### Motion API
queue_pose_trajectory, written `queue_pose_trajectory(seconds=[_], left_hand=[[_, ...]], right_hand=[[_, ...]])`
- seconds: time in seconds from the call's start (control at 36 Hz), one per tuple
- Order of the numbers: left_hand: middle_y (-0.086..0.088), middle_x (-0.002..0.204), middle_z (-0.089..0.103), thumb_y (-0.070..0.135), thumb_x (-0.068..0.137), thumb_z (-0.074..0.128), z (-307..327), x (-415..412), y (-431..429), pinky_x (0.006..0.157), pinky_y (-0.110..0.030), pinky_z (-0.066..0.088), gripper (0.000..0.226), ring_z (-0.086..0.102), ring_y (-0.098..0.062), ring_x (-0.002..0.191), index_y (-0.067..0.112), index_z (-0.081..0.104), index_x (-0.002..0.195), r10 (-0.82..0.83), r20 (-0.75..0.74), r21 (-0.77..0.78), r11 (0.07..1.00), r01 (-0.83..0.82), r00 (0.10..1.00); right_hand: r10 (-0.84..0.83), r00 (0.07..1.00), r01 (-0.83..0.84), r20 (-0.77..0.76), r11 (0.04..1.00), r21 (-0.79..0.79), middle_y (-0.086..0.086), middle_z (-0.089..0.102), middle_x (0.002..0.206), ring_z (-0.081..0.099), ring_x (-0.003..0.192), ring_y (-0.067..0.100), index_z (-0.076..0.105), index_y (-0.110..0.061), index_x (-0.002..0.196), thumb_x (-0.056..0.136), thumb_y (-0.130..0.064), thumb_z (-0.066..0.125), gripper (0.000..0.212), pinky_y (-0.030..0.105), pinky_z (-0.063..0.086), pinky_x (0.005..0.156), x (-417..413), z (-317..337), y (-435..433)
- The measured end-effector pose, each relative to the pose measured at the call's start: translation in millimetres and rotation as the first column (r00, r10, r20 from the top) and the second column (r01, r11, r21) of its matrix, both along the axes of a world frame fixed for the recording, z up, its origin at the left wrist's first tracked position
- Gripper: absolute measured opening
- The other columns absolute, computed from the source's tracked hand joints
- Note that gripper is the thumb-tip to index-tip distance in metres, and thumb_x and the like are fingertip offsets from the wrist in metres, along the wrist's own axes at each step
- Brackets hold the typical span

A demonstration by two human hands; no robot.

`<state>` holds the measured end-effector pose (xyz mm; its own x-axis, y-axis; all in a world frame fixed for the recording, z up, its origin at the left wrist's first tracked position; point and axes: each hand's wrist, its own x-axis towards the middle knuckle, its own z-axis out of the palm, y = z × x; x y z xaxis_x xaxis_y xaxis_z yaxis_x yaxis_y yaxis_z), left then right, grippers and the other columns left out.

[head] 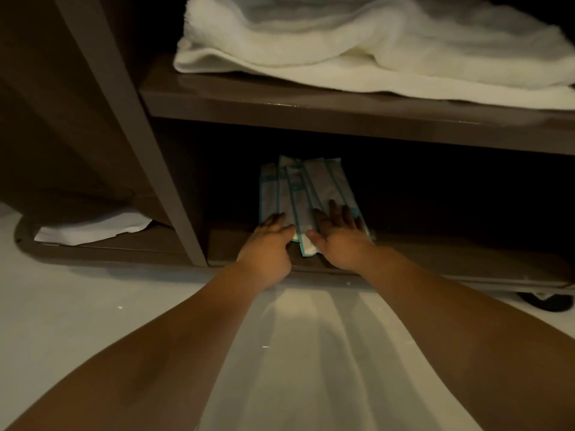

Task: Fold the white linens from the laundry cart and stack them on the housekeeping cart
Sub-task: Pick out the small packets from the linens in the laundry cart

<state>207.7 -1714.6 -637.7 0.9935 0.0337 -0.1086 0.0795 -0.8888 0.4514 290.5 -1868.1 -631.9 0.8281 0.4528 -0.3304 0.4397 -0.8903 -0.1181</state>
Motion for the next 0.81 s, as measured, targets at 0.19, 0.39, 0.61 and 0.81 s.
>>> queue_pose_trajectory(seconds=[0.19,0.39,0.61,0.81], left_hand=[[-0.005,0.161,0.014,0.009,0.094,0.046,4.0,-13.4,-1.8,0.12,-0.03,0.008,0.061,0.009,-0.021,0.148,0.017,0.026,0.151,-0.017,0.005,0.054,0.998,0.017,1.0],[-0.007,0.146,0.042,0.021,0.096,0.047,56.4,-100.2,-7.8,0.111,-0.033,0.033,0.05,0.038,-0.024,0.135,0.014,0.04,0.144,0.147,-0.06,-0.11,0.982,-0.153,0.987],[0.001,0.143,0.048,0.03,0.098,0.047,273.4,-222.1,39.5,0.107,-0.025,0.035,0.047,0.044,-0.015,0.13,0.02,0.042,0.143,0.404,-0.138,-0.097,0.903,-0.418,0.904],[0.004,0.143,0.047,0.032,0.098,0.048,526.0,-301.9,124.7,0.108,-0.023,0.032,0.045,0.044,-0.012,0.131,0.024,0.043,0.142,0.683,-0.047,-0.092,0.724,-0.684,0.729]], right_hand=[[0.0,0.991,-0.019,0.137,0.991,0.133,0.013,0.006,0.16,0.006,0.147,0.034,0.02,-0.019,0.152,0.101,-0.046,0.03,0.058,0.043,0.008,0.119,-16.0,10.7,-7.3],[0.062,0.998,-0.066,0.021,0.924,0.377,0.007,0.061,0.108,0.056,0.104,0.026,0.066,-0.012,0.108,0.098,-0.035,0.043,0.034,0.033,0.046,0.084,-97.5,56.8,-10.5],[0.18,0.978,-0.116,-0.109,0.894,0.432,0.002,0.066,0.117,0.063,0.103,0.022,0.066,-0.019,0.12,0.094,-0.048,0.038,0.048,0.03,0.049,0.089,-197.9,268.9,45.0],[0.279,0.957,-0.194,-0.076,0.814,0.548,-0.002,0.063,0.119,0.061,0.105,0.018,0.065,-0.018,0.121,0.094,-0.051,0.04,0.05,0.022,0.044,0.089,-243.0,530.4,151.3]])
